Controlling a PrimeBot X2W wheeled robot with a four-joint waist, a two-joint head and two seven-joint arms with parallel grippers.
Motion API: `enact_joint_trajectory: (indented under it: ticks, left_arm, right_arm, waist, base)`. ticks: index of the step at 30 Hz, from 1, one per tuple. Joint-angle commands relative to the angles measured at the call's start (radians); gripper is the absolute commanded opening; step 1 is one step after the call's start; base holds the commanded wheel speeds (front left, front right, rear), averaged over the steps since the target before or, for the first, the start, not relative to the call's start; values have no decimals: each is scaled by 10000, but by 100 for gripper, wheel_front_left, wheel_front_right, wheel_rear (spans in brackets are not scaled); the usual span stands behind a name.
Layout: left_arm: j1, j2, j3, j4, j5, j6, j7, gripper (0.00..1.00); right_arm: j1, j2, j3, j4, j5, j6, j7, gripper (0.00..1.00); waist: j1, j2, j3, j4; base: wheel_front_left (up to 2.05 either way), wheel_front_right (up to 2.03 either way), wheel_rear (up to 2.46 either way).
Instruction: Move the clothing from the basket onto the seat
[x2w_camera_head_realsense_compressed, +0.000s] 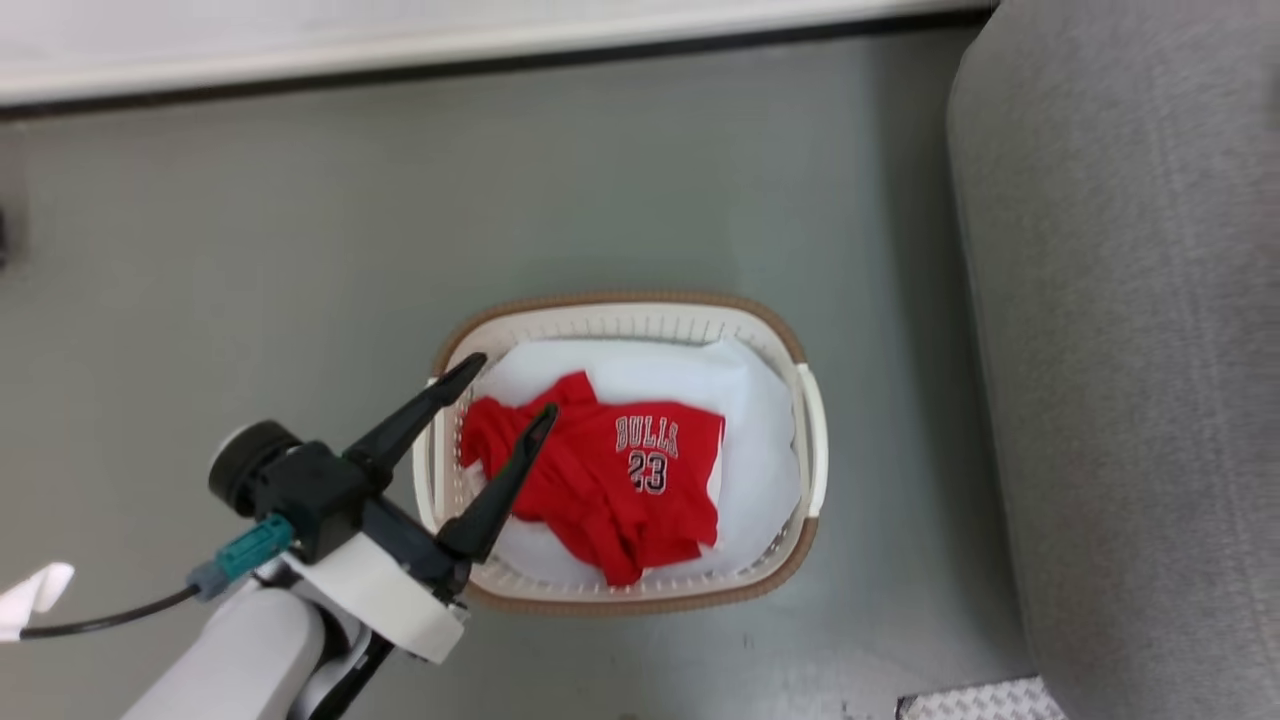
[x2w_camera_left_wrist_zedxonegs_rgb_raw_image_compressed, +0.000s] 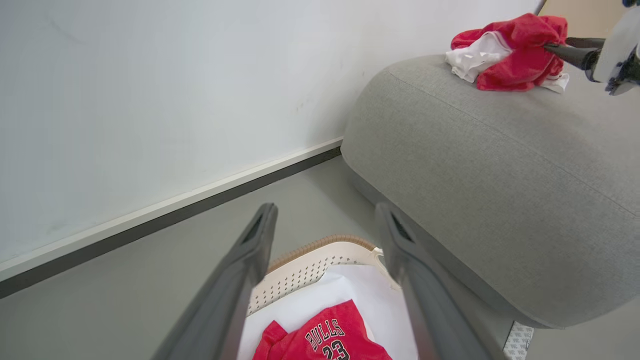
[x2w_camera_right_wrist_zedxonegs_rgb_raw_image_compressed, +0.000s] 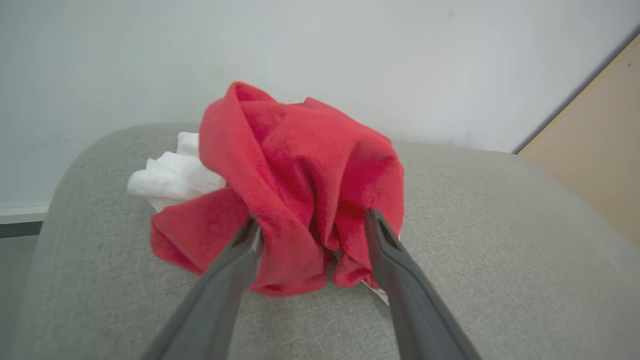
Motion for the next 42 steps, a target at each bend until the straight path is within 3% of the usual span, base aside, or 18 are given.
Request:
enact_joint_trajectory:
  ticks: [1, 8, 22, 27, 34, 42]
  left_arm:
    - [332, -129, 170, 111, -68, 42, -7, 100]
    - [1534, -639, 1273, 577, -28, 184, -8, 100]
    - [4055, -2219, 4501, 827, 896, 430, -8, 100]
    - [4831, -2737, 5320, 906, 1353, 290, -8, 100]
    - [5290, -3229, 6020, 1021, 1763, 43, -8, 100]
    - [5472, -3532, 6110, 1133, 1777, -186, -9, 100]
  right_arm:
    - [445, -5, 134, -145, 277, -36, -193, 100]
    - [2308, 80, 1323, -1086, 873, -34, -884, 100]
    - [5628, 1100, 4552, -2888, 2018, -34, -1875, 100]
    - [6517, 1363, 5841, -3481, 2135, -34, -1883, 100]
    - [7489, 1612, 6402, -3740, 2498, -34, -1890, 100]
    - [7905, 1664, 6038, -3663, 2836, -34, -1892, 100]
  waist:
    - [1, 0, -836, -181]
    - [1, 0, -2413, -208]
    - [1, 0, -4657, 273]
    - [1, 0, -5249, 506]
    - [1, 0, -5680, 734]
    - [1, 0, -5874, 653]
  base:
    - [0, 0, 0]
    - [0, 0, 0]
    - [0, 0, 0]
    - [0, 0, 0]
    - [0, 0, 0]
    - [0, 0, 0]
